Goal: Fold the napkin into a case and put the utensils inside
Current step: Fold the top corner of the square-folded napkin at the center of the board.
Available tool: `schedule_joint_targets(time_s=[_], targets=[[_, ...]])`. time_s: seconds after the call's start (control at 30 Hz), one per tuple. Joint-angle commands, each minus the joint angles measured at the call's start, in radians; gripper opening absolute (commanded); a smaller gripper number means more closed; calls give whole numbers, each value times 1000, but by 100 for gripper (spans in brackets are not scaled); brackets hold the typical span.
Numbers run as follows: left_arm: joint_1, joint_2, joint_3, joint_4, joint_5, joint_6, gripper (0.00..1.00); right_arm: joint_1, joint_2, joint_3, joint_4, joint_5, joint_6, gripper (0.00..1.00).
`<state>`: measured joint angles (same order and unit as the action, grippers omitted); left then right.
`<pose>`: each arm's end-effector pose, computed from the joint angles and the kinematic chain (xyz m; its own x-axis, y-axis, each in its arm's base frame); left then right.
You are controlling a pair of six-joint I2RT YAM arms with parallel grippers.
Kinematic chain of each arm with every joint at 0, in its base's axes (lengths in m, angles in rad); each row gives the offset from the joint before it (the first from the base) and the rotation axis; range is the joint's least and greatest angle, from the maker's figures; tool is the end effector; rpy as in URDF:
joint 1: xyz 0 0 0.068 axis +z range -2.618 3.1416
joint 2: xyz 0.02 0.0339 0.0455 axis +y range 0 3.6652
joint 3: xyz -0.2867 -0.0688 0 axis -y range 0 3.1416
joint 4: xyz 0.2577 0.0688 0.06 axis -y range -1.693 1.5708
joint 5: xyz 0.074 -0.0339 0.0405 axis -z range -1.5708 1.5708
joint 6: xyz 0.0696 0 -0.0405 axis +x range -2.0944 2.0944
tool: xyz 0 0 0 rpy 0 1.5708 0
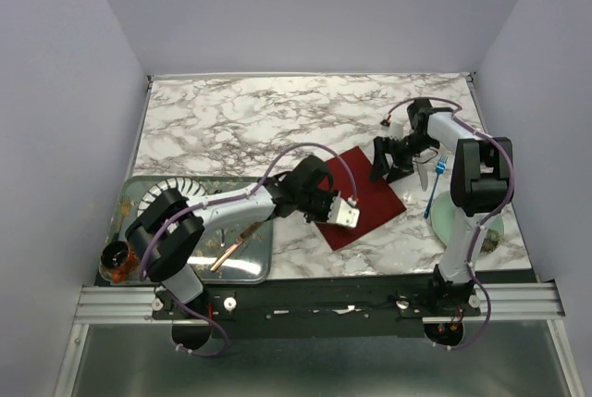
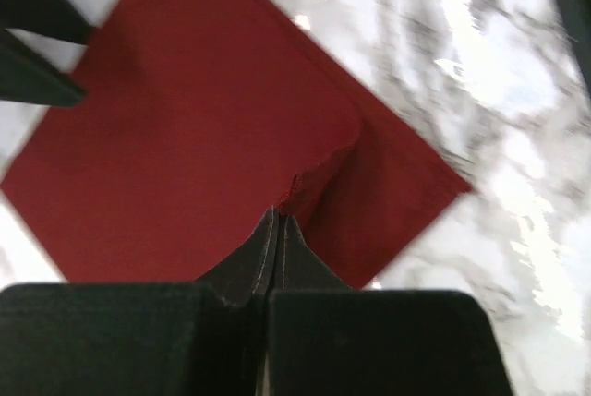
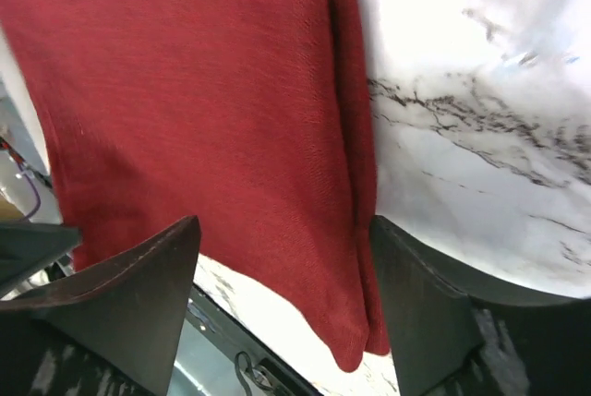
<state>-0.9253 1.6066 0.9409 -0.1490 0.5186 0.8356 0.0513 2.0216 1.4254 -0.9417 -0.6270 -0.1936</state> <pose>0.1904 -0.3101 0.1902 0.3727 0.5758 -0.7276 0.9272 -0.2628 0.2670 0.3935 0.0611 0.1462 -0.9678 -0.2057 -0.1451 -0.2517 0.7828 0.5691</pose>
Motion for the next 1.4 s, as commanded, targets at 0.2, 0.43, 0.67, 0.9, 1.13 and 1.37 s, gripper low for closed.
schedule_joint_targets(time_s=[0.2,0.43,0.67,0.9,1.13,1.37], targets=[[187,280,442,-82,55,-322,0,-36,-63,178,-97,-118,-76,83],[261,460,633,-113,78,-475,0,-36,-52,176,-75,-223,-73,61],[281,550,711,-121,80,-526,0,-36,-9,188,-63,-257,-53,56],[283,605,776,-118,69,-573,0,-36,-1,158,-58,-218,-67,56],[284,659,858,-139,63,-586,0,-37,-4,118,-74,-203,-90,56],[284,705,904,-164,46,-584,0,-36,-26,87,-75,-195,-106,56]])
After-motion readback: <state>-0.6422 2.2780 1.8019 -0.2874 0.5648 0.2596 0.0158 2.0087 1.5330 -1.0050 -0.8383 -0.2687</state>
